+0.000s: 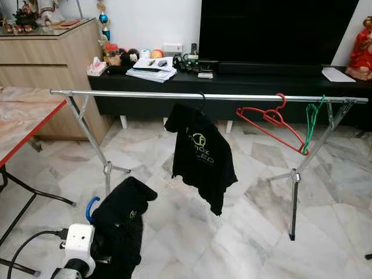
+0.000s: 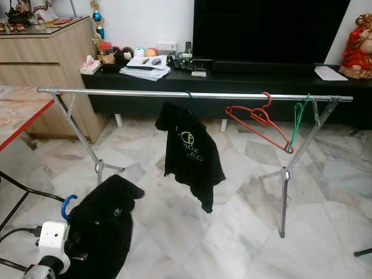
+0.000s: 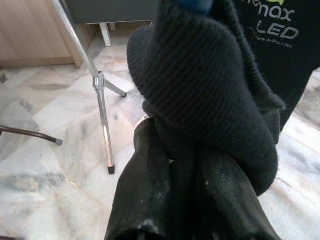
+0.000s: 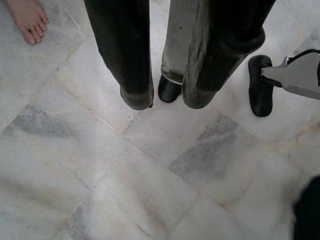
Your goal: Hang hanger
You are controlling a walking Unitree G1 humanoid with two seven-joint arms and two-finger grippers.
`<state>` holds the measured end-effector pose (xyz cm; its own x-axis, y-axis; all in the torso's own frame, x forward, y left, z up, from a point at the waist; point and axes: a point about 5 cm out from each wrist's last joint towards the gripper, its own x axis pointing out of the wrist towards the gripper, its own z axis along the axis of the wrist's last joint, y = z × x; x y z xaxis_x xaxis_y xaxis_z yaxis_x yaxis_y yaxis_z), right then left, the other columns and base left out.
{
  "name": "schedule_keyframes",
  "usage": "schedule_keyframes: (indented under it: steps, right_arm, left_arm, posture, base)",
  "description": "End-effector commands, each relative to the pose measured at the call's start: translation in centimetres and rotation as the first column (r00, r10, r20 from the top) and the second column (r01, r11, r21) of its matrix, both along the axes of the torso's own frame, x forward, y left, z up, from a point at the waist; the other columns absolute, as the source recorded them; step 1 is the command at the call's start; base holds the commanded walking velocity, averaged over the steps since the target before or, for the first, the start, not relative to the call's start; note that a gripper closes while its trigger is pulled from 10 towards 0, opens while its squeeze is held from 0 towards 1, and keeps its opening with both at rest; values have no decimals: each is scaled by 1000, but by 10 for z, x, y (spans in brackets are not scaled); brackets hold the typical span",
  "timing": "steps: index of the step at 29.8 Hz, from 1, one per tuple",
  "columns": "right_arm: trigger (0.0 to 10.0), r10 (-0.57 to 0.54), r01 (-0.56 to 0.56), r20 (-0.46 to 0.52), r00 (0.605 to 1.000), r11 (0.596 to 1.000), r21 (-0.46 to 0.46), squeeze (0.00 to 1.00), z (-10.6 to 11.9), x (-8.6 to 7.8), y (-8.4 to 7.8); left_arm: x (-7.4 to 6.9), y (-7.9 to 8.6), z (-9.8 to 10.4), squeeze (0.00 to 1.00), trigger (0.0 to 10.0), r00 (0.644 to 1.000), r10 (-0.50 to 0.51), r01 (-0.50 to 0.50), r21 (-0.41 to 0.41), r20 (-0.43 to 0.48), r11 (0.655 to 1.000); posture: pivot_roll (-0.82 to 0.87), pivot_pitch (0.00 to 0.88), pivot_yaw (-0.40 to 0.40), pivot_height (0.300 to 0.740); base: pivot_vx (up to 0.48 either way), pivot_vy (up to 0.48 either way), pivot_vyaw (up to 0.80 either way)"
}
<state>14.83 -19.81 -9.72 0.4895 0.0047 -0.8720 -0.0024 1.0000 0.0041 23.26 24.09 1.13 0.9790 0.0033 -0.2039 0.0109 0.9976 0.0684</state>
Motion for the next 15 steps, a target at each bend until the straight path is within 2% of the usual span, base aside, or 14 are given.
schedule_keyframes:
  steps: [1,5,15]
  right_arm:
    - [10000,-4,4,-6,1000,1000,1,0,0,0,1]
    - [10000,-14,14,-4,1000,1000,3,0,0,1,2]
    - [10000,-21,21,-2,1000,1000,17,0,-1,1,5]
  left_arm:
    - [4,5,8,0,10000,999,38,-38,-10,33,999]
    - [10,4,12,0,10000,998,47,-46,-30,46,998]
    - [12,1,14,0,10000,999,15,-15,-16,31,1000]
  posture:
    - [114,0,-19,740]
    - [108,0,-15,740]
    - [109,0,-5,740]
  base:
    - [292,0,0]
    - [312,0,0]
    - [383,0,0]
